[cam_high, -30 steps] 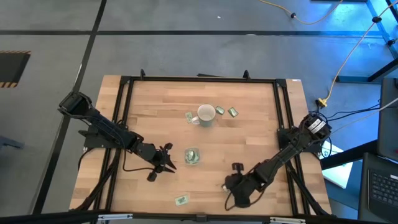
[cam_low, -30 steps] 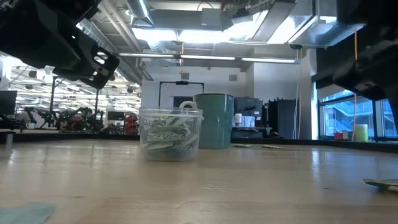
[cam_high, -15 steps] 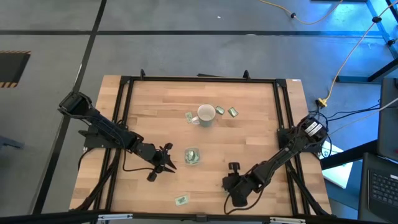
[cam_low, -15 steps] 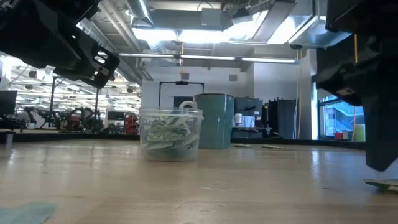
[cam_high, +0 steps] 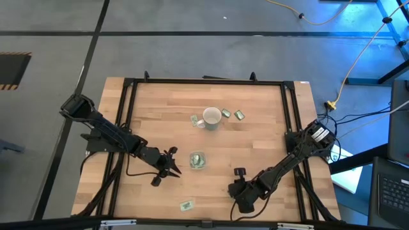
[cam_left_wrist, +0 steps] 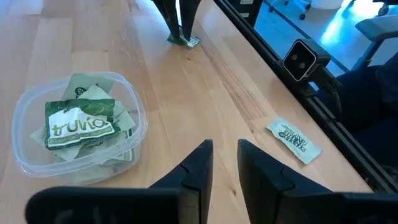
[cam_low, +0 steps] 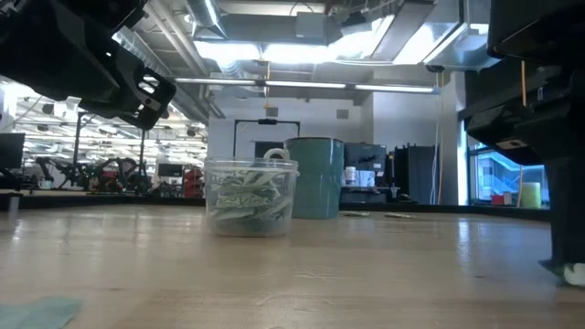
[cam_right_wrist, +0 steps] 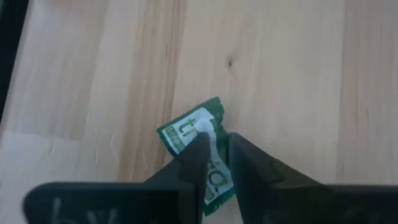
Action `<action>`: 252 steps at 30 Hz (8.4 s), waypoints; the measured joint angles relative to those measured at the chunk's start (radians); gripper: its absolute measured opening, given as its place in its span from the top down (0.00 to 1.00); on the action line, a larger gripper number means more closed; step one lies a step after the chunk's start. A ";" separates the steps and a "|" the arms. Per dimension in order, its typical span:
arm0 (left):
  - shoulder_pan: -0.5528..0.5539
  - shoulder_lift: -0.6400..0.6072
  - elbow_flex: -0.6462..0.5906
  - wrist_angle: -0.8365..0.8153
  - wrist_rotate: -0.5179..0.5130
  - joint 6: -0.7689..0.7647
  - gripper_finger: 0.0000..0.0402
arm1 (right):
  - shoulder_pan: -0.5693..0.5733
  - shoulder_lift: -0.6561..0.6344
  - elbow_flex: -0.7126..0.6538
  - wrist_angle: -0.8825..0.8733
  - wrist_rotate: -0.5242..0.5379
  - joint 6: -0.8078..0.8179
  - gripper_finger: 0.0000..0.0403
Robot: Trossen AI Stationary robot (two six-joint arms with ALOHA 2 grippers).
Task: Pick and place Stevia / Truvia into bins
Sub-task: Put the green stevia packet into the transparent bin, then put the white stevia packet into the transparent bin, then put the green stevia packet into the transparent bin
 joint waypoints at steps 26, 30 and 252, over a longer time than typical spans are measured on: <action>0.000 0.000 0.000 -0.001 0.004 0.000 0.83 | -0.160 -0.020 0.225 0.058 0.102 -0.351 0.98; 0.000 0.000 0.000 -0.001 0.004 -0.001 0.83 | -0.232 -0.020 0.233 0.168 0.135 -0.471 0.98; 0.153 -0.187 0.085 -0.067 -0.282 0.175 0.77 | -0.893 -0.550 -0.367 -0.046 -0.006 -0.002 0.65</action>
